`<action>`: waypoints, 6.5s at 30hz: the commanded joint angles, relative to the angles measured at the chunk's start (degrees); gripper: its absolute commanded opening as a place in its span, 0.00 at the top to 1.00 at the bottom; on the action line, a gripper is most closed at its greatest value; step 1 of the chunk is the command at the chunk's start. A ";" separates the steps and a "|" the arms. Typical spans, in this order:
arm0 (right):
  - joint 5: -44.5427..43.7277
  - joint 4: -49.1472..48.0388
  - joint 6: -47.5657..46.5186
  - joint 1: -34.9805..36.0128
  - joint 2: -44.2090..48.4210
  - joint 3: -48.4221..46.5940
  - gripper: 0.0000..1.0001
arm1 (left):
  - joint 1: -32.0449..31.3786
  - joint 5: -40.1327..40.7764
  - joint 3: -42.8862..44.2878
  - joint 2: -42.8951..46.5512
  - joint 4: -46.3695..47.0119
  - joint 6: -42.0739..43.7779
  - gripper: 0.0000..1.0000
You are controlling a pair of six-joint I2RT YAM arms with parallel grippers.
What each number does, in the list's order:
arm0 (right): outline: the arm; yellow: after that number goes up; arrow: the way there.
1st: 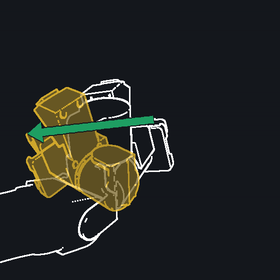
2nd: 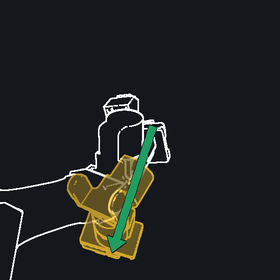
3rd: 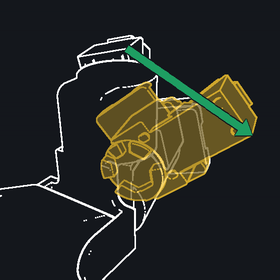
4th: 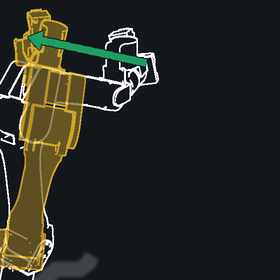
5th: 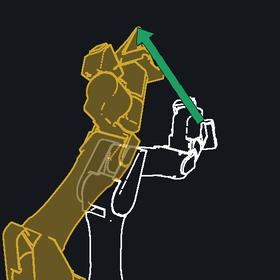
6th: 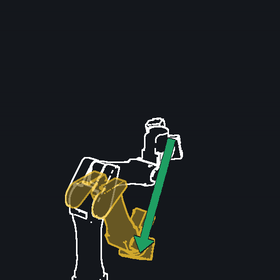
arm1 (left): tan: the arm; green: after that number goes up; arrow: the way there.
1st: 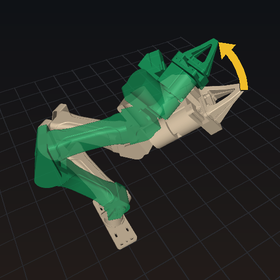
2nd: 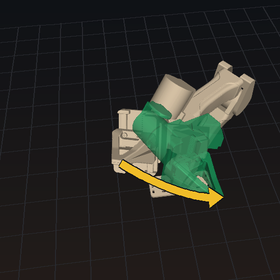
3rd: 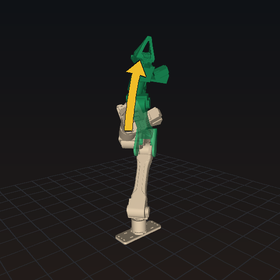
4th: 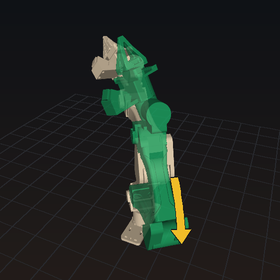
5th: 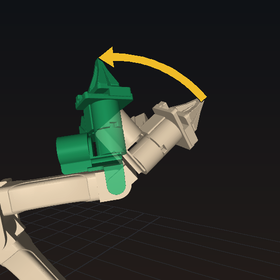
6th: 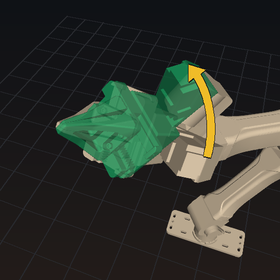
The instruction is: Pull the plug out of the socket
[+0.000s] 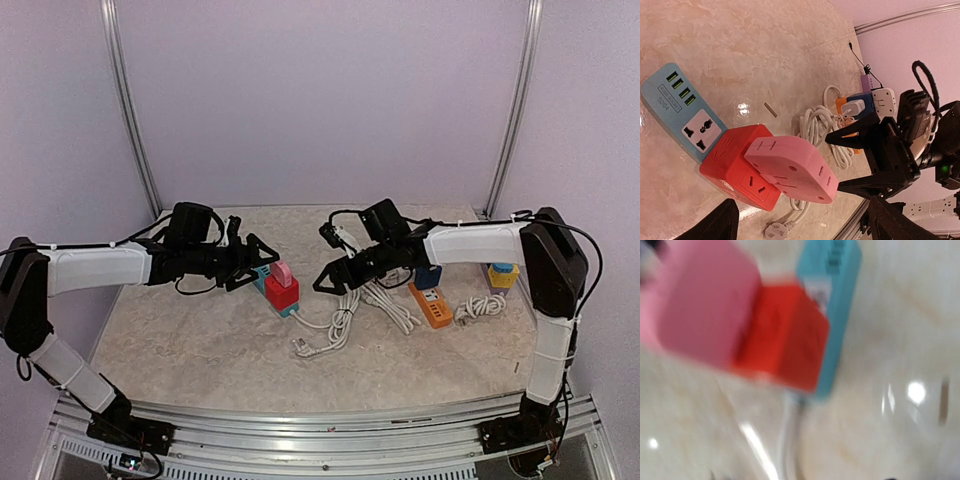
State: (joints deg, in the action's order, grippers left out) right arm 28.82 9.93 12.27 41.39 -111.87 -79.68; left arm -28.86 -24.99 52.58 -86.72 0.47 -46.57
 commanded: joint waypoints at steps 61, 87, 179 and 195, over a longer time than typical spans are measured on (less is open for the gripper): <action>-4.01 -13.30 10.71 3.88 6.63 10.53 0.28 | -9.05 14.75 9.97 2.28 -22.70 3.55 0.30; -4.17 -10.27 11.12 4.16 -3.00 -0.93 0.29 | -11.96 21.90 21.58 -9.09 -36.11 1.91 0.59; -7.36 -4.82 9.97 5.08 -15.37 -7.24 0.32 | -3.75 -1.34 7.71 2.55 -10.45 4.09 1.00; -4.72 2.84 5.44 4.02 -3.85 -14.62 0.24 | -0.34 -4.40 0.49 18.40 -9.69 13.69 1.00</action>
State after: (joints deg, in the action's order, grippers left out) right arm 22.48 9.93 20.10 45.93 -122.17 -92.75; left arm -30.46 -26.81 54.72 -71.70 -9.41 -37.85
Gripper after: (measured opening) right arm 0.756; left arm 0.169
